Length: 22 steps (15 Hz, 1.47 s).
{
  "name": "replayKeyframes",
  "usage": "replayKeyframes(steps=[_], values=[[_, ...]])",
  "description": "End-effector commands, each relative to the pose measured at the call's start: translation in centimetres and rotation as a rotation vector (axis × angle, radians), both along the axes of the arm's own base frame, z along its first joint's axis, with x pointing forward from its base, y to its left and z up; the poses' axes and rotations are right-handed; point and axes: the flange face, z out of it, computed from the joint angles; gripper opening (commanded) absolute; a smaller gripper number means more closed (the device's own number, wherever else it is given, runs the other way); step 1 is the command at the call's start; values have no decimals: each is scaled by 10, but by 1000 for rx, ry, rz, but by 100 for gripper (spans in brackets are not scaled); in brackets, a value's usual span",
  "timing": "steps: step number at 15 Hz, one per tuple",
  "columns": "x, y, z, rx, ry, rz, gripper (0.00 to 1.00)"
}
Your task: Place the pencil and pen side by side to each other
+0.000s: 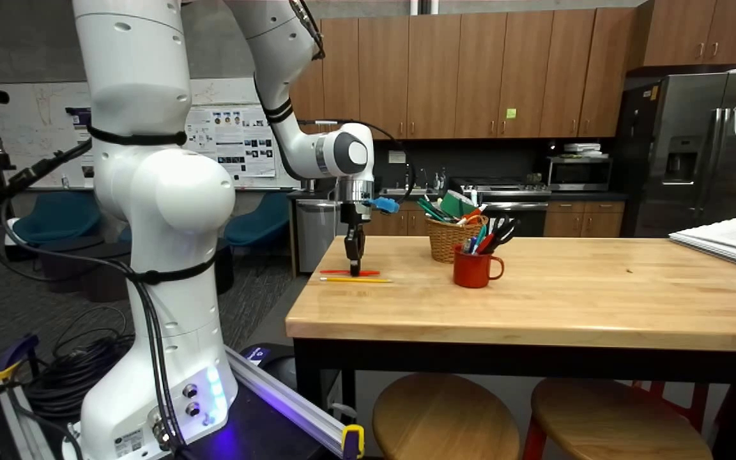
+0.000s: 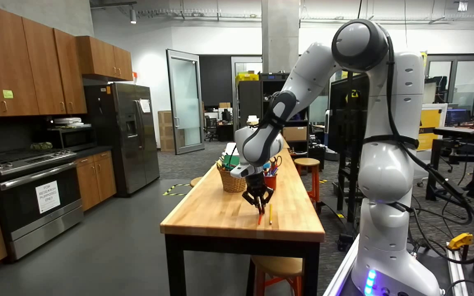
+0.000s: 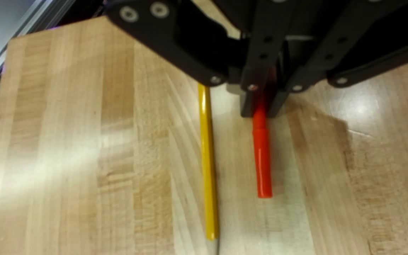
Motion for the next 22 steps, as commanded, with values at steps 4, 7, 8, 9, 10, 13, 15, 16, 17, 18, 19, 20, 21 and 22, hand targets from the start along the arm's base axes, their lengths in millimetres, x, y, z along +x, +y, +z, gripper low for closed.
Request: replayKeyframes(steps=[4,7,8,9,10,13,15,16,17,18,19,20,21,22], values=[[-4,1,5,-15,-10,6,2],[-4,0,5,-16,-9,2,2],[-4,-1,5,-15,-9,1,2],[-4,-1,5,-16,-8,0,2],[-4,-3,5,-18,-8,-2,2],[-3,-5,5,-19,-7,-4,2],[-2,-7,5,-19,-7,-8,2],[-2,-8,5,-19,-7,-9,2],[-1,-9,5,-21,-7,-11,2],[0,-10,5,-21,-8,-12,2],[0,-11,6,-21,-8,-13,2],[1,-11,6,-20,-11,-22,2],[1,-12,6,-22,-11,-20,34],[1,-12,7,-20,-11,-21,35]])
